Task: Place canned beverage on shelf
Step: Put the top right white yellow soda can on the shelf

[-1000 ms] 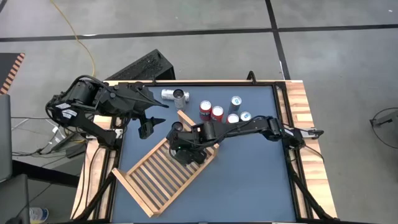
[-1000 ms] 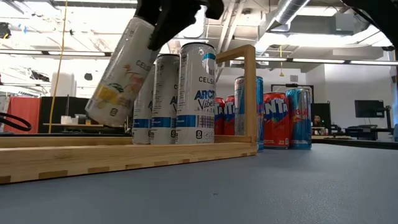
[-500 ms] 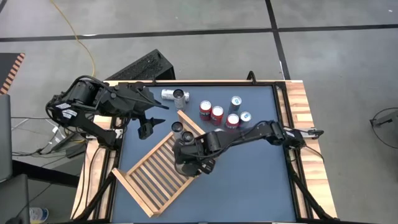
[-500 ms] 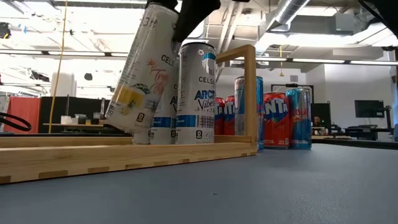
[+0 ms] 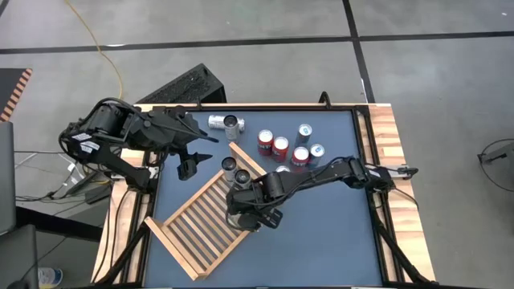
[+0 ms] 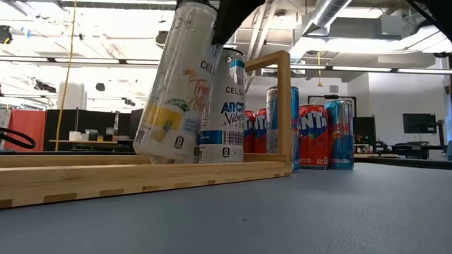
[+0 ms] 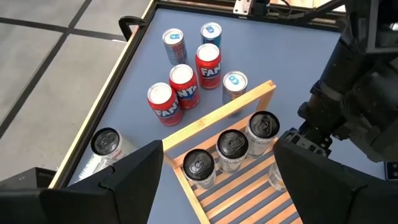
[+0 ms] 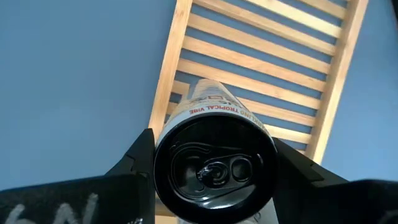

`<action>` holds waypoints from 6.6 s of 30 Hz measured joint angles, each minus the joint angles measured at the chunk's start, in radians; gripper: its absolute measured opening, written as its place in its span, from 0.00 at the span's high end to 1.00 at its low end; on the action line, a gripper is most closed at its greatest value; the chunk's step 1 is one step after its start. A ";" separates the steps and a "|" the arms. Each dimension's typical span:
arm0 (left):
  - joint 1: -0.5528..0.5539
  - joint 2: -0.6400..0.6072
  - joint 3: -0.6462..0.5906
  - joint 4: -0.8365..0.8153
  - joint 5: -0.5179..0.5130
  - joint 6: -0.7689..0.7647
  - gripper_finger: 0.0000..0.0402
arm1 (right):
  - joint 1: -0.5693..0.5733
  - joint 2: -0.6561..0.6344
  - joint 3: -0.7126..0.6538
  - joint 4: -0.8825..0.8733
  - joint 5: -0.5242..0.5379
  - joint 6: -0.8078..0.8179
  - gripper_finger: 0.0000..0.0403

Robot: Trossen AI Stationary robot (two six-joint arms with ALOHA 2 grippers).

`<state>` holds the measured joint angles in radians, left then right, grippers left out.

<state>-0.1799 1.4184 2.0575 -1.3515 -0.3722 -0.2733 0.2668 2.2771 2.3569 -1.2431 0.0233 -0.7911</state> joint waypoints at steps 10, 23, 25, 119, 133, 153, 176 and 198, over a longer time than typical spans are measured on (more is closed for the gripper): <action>0.000 0.012 0.000 -0.006 0.002 0.008 0.26 | -0.022 0.003 -0.006 -0.011 -0.044 0.020 0.54; 0.000 0.011 0.000 -0.006 0.002 0.008 0.26 | -0.041 0.003 -0.006 -0.036 -0.047 0.110 0.37; 0.000 0.011 0.000 -0.006 0.002 0.006 0.26 | -0.039 0.002 -0.006 -0.022 -0.047 0.113 0.37; -0.325 0.124 -1.027 1.258 -0.334 -0.271 0.26 | -0.231 -0.798 -0.024 -0.290 0.109 0.566 0.36; -0.324 0.154 -1.025 1.226 -0.356 -0.271 0.26 | -0.231 -0.797 -0.024 -0.295 0.107 0.581 0.36; -0.333 0.146 -0.975 1.121 -0.364 -0.217 0.26 | -0.228 -0.797 -0.024 -0.298 0.106 0.601 0.36; -0.332 0.188 -0.945 1.109 -0.374 -0.245 0.26 | -0.228 -0.797 -0.024 -0.298 0.102 0.601 0.36; -0.323 0.215 -0.951 1.133 -0.347 -0.289 0.26 | -0.228 -0.797 -0.024 -0.305 0.102 0.618 0.36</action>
<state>-0.5026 1.6337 1.1070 -0.2183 -0.7193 -0.5625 0.0387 1.4799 2.3325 -1.5482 0.1257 -0.1726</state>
